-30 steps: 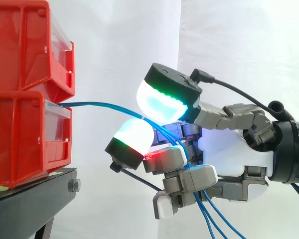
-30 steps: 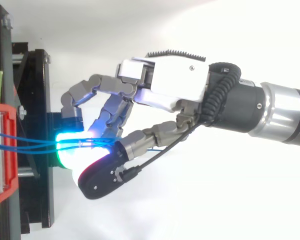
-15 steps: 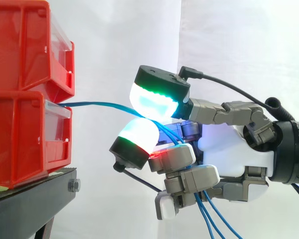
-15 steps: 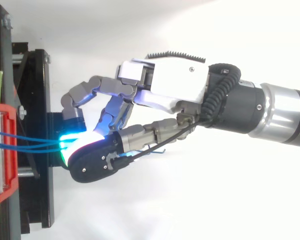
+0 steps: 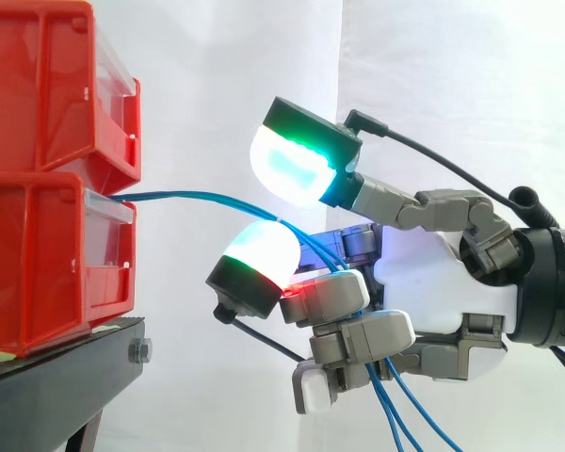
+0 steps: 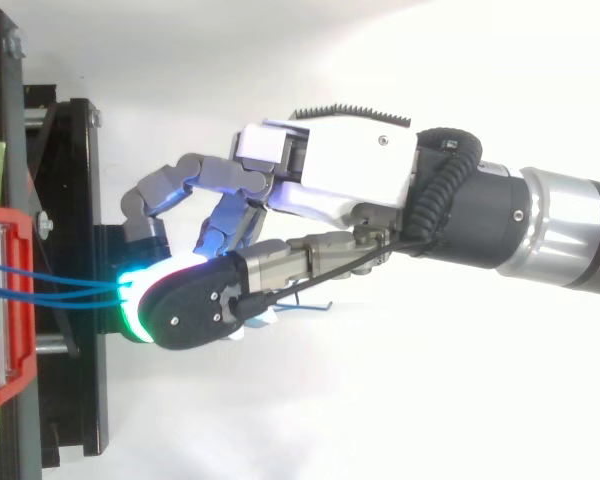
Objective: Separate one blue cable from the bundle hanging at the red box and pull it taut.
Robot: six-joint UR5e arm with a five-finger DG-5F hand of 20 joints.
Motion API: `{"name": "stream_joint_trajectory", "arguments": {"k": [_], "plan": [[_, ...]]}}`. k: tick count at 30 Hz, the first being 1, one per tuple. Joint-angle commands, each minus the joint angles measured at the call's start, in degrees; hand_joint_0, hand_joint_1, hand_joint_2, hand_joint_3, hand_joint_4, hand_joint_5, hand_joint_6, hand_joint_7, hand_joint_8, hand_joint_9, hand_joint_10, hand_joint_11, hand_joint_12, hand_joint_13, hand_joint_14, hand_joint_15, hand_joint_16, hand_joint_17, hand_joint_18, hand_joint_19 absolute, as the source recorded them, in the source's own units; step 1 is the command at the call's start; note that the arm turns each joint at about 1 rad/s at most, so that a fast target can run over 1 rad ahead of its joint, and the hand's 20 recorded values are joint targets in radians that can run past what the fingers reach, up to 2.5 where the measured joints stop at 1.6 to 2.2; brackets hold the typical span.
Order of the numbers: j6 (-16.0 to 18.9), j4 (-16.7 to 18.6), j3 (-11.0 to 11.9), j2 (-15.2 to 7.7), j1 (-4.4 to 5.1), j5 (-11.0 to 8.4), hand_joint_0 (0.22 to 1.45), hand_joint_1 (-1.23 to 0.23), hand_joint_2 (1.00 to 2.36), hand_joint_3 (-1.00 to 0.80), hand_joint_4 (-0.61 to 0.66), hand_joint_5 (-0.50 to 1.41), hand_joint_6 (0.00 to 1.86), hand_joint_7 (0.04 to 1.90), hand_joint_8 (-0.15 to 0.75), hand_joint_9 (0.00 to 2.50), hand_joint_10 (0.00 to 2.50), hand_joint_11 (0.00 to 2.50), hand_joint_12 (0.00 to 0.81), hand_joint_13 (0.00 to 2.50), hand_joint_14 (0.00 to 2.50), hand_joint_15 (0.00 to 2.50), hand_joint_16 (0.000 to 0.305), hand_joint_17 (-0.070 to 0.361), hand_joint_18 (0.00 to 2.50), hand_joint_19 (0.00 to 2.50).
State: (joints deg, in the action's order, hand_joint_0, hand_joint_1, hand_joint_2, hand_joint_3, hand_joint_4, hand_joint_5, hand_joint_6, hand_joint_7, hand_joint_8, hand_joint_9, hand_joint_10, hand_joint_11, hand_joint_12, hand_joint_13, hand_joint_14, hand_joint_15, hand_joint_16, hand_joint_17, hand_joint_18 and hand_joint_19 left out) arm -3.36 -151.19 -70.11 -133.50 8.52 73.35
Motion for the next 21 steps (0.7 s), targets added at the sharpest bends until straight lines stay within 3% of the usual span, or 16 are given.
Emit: {"name": "stream_joint_trajectory", "arguments": {"k": [1,12,21], "plan": [[-0.5,-0.2,0.1,0.1,-0.17,-0.22,0.61,-0.46,1.01,-0.42,0.19,-0.18,0.83,1.24,0.358,1.23,0.02,1.40,0.363,1.38,0.01,1.57,0.047,0.107,0.94,0.64],[-1.9,-0.4,0.0,0.0,-0.08,-0.66,0.62,-0.65,1.03,-0.10,0.20,-0.19,0.84,1.31,0.355,1.15,0.02,1.40,0.371,1.37,0.01,1.55,0.048,0.108,0.92,0.64],[-2.1,-0.6,0.0,0.0,0.09,-0.93,0.65,-0.70,1.03,-0.13,0.17,-0.20,0.86,1.22,0.348,1.08,0.02,1.38,0.369,1.33,0.01,1.59,0.049,0.110,0.90,0.64]]}}
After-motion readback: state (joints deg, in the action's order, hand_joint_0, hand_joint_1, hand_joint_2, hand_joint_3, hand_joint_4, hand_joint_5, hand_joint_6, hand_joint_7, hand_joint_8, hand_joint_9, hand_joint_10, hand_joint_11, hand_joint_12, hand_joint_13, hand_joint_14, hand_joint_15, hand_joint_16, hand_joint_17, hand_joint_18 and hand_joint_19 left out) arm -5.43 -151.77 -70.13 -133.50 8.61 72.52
